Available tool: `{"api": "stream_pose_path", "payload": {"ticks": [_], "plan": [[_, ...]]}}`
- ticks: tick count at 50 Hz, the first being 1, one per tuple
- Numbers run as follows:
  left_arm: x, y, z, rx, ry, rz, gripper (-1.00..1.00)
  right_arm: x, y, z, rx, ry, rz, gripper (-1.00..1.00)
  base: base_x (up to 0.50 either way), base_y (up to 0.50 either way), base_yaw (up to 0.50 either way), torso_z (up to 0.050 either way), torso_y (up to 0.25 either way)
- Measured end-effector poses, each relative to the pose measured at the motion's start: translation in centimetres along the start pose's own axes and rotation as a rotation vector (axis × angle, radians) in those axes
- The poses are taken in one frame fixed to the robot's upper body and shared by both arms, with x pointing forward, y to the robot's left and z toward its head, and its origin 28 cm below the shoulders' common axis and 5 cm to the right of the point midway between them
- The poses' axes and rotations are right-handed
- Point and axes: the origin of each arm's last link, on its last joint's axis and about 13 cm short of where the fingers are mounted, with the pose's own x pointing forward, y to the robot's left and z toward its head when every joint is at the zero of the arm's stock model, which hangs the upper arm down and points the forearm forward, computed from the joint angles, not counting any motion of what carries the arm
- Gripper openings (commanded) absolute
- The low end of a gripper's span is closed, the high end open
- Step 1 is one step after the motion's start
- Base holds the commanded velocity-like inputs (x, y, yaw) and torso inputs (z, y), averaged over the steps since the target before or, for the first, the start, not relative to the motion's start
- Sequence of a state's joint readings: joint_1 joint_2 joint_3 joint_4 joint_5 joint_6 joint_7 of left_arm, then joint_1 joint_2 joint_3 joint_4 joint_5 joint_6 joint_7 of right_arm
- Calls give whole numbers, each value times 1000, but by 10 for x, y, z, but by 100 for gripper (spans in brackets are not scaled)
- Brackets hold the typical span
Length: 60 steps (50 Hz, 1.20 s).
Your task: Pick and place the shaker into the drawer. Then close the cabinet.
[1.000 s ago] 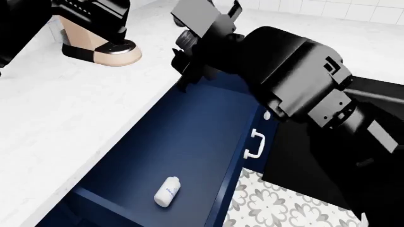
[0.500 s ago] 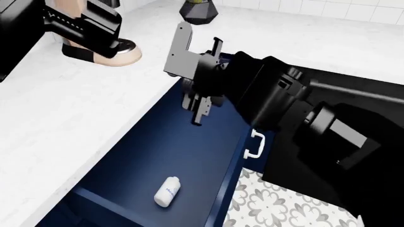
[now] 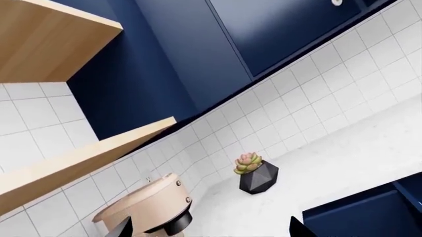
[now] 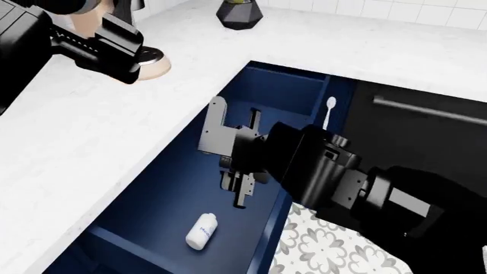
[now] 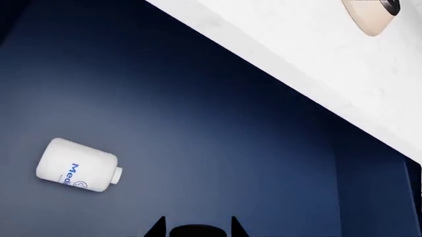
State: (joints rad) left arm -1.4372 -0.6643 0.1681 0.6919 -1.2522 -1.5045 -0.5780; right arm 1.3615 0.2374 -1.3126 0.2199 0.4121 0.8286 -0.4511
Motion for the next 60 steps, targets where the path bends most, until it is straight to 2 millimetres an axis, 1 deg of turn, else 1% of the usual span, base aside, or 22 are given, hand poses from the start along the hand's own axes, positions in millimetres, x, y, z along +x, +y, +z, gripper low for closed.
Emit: {"api": "stream_pose_path", "payload": {"ticks": [12, 35, 52, 53, 57, 60], "plan": [[-4, -1, -2, -4, 7, 2, 100, 14, 18, -9, 46, 20, 37, -100, 0, 0, 0, 1, 1], [-9, -2, -5, -1, 20, 3, 100, 31, 46, -18, 104, 20, 82, -100, 0, 0, 0, 0, 0], [-11, -2, -4, 2, 19, 4, 100, 36, 57, -23, 131, 27, 98, -100, 0, 0, 0, 0, 0], [-11, -2, -4, 2, 19, 5, 100, 36, 57, -23, 133, 27, 97, 100, 0, 0, 0, 0, 0], [-11, -1, -3, 5, 18, 7, 100, 35, 55, -22, 142, 25, 86, 100, 0, 0, 0, 0, 0], [-11, -1, -2, 7, 16, 9, 100, 33, 50, -19, 159, 13, 63, 100, 0, 0, 0, 0, 0]]}}
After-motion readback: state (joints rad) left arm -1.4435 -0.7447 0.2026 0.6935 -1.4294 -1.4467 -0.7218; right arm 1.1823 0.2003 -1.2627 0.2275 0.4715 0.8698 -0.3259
